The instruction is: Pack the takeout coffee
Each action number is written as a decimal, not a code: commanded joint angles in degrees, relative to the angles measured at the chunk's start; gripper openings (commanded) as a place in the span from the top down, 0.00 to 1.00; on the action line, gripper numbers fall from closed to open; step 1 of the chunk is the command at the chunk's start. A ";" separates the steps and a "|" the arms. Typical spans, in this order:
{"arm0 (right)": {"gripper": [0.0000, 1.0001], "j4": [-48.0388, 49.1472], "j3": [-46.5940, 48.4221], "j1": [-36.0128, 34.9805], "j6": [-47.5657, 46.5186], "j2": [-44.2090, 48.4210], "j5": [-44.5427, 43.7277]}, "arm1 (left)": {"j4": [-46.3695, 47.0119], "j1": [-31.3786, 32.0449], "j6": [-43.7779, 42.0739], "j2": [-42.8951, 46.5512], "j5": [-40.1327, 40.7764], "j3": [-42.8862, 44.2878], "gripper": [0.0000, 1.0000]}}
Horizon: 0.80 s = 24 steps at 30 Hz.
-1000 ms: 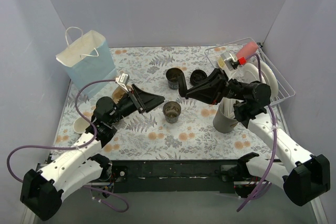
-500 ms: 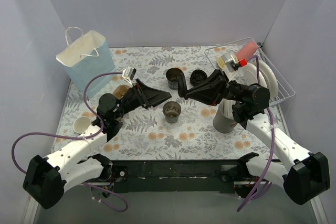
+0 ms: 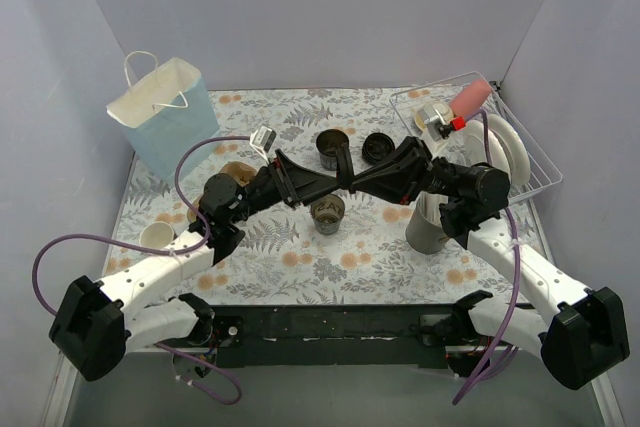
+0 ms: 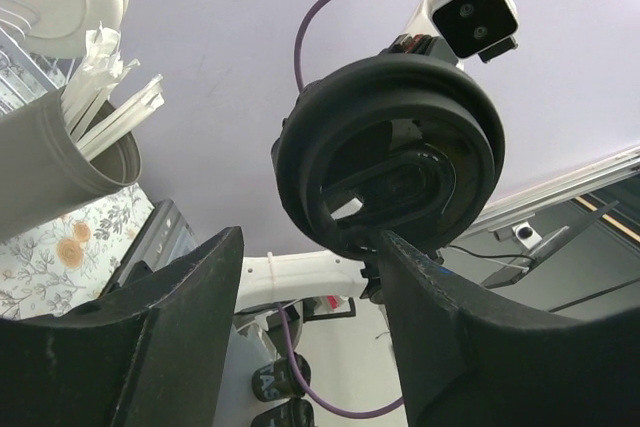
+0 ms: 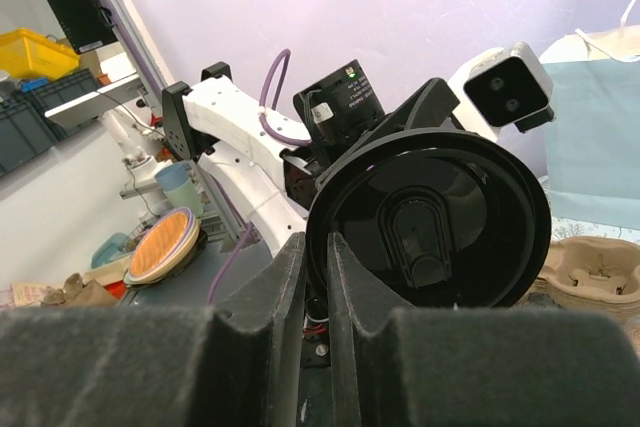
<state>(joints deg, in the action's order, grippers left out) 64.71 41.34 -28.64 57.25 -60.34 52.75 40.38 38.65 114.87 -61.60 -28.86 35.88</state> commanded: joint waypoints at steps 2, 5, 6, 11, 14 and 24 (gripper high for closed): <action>0.80 3.67 -0.82 -0.62 0.05 1.45 -0.72 | 1.46 0.72 5.72 -1.15 1.00 3.41 0.47; 0.81 3.93 -1.26 -0.89 0.05 1.71 -0.90 | 0.84 0.90 5.80 -1.59 1.09 3.50 0.49; 0.81 4.02 -1.35 -0.97 0.14 1.63 -0.81 | 1.01 0.98 5.98 -1.85 1.26 3.32 0.50; 0.81 4.72 -2.32 -1.50 0.23 1.63 -1.16 | 2.07 1.16 7.56 -2.38 1.53 2.79 0.57; 0.81 5.52 -2.67 -1.77 0.31 1.54 -1.16 | 2.42 1.25 8.35 -2.47 1.53 2.53 0.62; 0.81 7.19 -3.02 -1.85 0.84 1.10 -1.42 | 4.71 1.60 12.48 -2.12 1.35 0.68 0.72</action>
<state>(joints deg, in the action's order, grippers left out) 67.79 38.46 -30.13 57.47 -59.81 52.21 43.64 39.68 114.91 -64.45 -27.86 36.97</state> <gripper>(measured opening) 0.196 0.300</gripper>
